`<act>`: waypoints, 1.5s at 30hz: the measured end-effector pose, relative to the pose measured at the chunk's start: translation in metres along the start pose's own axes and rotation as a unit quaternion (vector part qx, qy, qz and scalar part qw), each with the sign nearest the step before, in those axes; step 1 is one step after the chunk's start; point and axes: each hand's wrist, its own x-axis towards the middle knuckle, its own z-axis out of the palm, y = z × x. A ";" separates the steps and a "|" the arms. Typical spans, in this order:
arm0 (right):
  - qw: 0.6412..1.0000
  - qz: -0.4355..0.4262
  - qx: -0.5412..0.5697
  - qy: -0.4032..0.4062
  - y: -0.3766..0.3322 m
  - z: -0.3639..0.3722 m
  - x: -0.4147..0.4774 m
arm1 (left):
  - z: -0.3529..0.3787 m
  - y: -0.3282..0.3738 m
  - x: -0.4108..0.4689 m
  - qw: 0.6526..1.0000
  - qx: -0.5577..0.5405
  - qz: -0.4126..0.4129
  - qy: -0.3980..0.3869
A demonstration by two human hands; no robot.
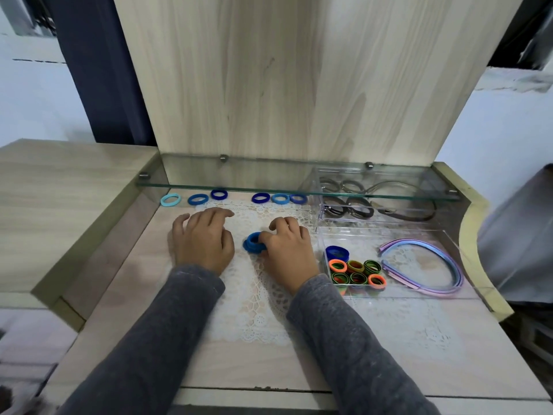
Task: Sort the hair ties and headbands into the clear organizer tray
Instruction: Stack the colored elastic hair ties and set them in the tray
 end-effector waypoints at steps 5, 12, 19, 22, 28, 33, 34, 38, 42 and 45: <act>1.000 0.004 -0.008 0.013 0.000 -0.006 -0.008 | -0.009 0.010 -0.010 0.997 -0.022 0.063 0.033; 0.998 0.016 0.062 -0.016 0.000 -0.011 -0.015 | -0.028 0.042 -0.034 0.968 -0.173 -0.111 -0.147; 0.996 0.020 0.085 -0.027 0.011 -0.038 -0.020 | -0.060 0.074 -0.042 0.934 -0.272 -0.138 -0.184; 0.996 0.024 0.082 -0.032 0.024 -0.056 -0.022 | -0.071 0.087 -0.040 0.933 -0.276 -0.134 -0.186; 0.998 0.029 0.042 -0.031 0.055 -0.094 -0.030 | -0.061 0.114 -0.033 0.914 -0.339 -0.105 -0.195; 0.998 0.054 0.015 -0.037 0.087 -0.113 -0.039 | -0.059 0.144 -0.026 0.914 -0.343 -0.071 -0.204; 0.997 0.060 0.014 -0.037 0.093 -0.113 -0.041 | -0.059 0.149 -0.025 0.913 -0.345 -0.066 -0.209; 0.996 0.081 0.003 -0.035 0.117 -0.110 -0.051 | -0.049 0.171 -0.022 0.909 -0.353 -0.043 -0.216; 0.995 0.093 -0.015 -0.037 0.134 -0.104 -0.058 | -0.035 0.185 -0.024 0.893 -0.385 -0.048 -0.227; 0.994 0.097 -0.020 -0.043 0.143 -0.098 -0.061 | -0.031 0.186 -0.026 0.895 -0.386 -0.034 -0.222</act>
